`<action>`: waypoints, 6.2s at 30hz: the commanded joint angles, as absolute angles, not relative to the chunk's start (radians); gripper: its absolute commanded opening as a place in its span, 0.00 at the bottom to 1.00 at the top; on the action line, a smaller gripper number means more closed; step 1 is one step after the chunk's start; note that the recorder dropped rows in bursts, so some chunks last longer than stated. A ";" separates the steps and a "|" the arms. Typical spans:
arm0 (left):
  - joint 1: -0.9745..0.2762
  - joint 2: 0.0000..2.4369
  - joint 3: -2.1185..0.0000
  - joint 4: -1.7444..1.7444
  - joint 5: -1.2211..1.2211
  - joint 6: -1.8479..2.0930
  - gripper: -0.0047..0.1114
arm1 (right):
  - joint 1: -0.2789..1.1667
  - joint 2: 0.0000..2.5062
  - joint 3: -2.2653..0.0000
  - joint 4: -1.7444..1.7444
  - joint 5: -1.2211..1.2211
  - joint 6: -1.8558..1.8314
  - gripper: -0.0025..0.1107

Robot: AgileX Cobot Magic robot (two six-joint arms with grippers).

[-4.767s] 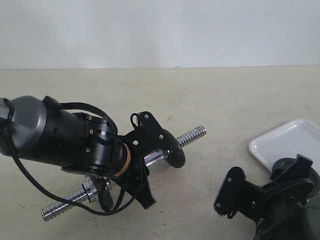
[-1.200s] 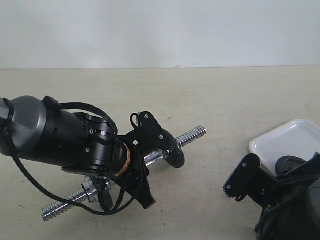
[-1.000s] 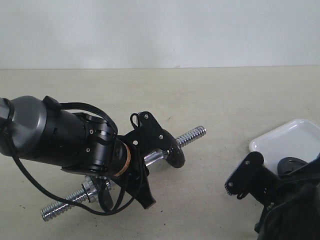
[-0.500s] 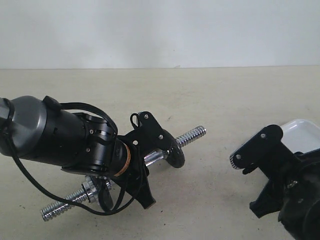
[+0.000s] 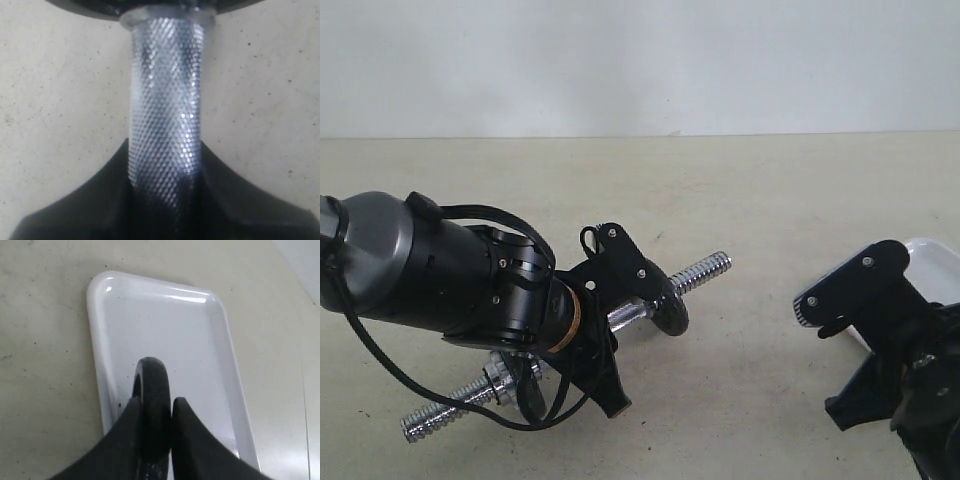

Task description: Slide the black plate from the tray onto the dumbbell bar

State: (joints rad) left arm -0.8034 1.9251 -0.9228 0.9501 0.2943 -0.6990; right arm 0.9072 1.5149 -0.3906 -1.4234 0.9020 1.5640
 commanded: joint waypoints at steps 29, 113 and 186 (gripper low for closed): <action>-0.808 1.903 -0.932 0.953 0.292 -0.707 0.08 | 0.626 1.497 -0.466 -1.458 0.605 1.510 0.02; -0.808 1.903 -0.932 0.924 0.269 -0.718 0.08 | 0.009 1.530 -0.710 -0.083 0.534 -0.096 0.95; -0.808 1.903 -0.932 0.924 0.255 -0.714 0.08 | 0.009 1.737 -0.710 -0.131 0.477 0.107 0.95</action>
State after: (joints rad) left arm -0.8034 1.9251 -0.9228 0.9224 0.2803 -0.7053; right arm 0.0112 1.7184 -0.7166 -0.1424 0.4557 0.1108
